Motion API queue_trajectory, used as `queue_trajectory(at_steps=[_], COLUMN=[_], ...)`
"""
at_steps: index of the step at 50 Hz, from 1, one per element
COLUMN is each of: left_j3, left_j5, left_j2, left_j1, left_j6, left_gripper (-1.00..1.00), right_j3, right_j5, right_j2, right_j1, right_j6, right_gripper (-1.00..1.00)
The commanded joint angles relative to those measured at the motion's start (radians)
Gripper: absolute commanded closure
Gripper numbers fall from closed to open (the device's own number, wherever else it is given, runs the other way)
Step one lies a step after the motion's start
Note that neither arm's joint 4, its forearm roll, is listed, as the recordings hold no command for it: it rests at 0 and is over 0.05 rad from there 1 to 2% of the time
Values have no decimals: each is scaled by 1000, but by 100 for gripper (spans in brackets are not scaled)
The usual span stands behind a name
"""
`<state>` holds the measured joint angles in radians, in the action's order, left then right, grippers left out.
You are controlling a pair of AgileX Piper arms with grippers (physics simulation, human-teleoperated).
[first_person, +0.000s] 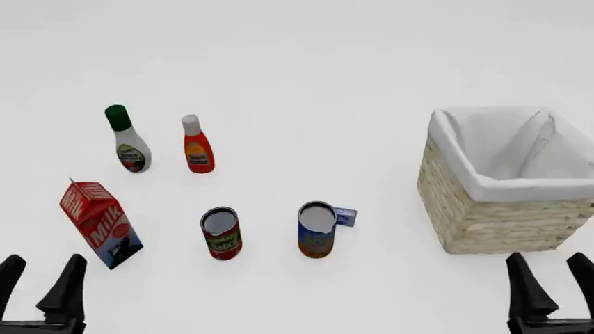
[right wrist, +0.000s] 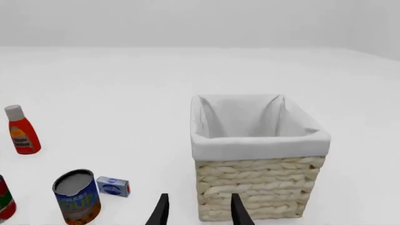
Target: Pick the salad dressing and place it in the basket.
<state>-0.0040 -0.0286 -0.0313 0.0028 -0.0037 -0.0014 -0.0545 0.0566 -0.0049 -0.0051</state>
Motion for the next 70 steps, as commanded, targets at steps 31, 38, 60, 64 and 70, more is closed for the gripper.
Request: queue_trajectory(at_steps=[31, 38, 60, 64, 70], left_j3=[-266, -405, -689, -736, -811], left_j5=[-268, -271, -244, -248, -224], left_j2=[-554, -685, -964, -1031, -1123], left_j1=[8, -10, -14, 2, 18], left_j6=[47, 92, 123, 136, 111], left_gripper=[-100, -100, -100, -100, -100], right_j3=[-8, -11, -6, -3, 0], right_j5=[38, 46, -1, -6, 0], right_j2=[-21, -25, 17, 18, 12], right_j1=[10, 7, 20, 20, 25], right_j6=[-2, -2, -2, -1, -2], right_gripper=[-100, -100, -100, -100, -100])
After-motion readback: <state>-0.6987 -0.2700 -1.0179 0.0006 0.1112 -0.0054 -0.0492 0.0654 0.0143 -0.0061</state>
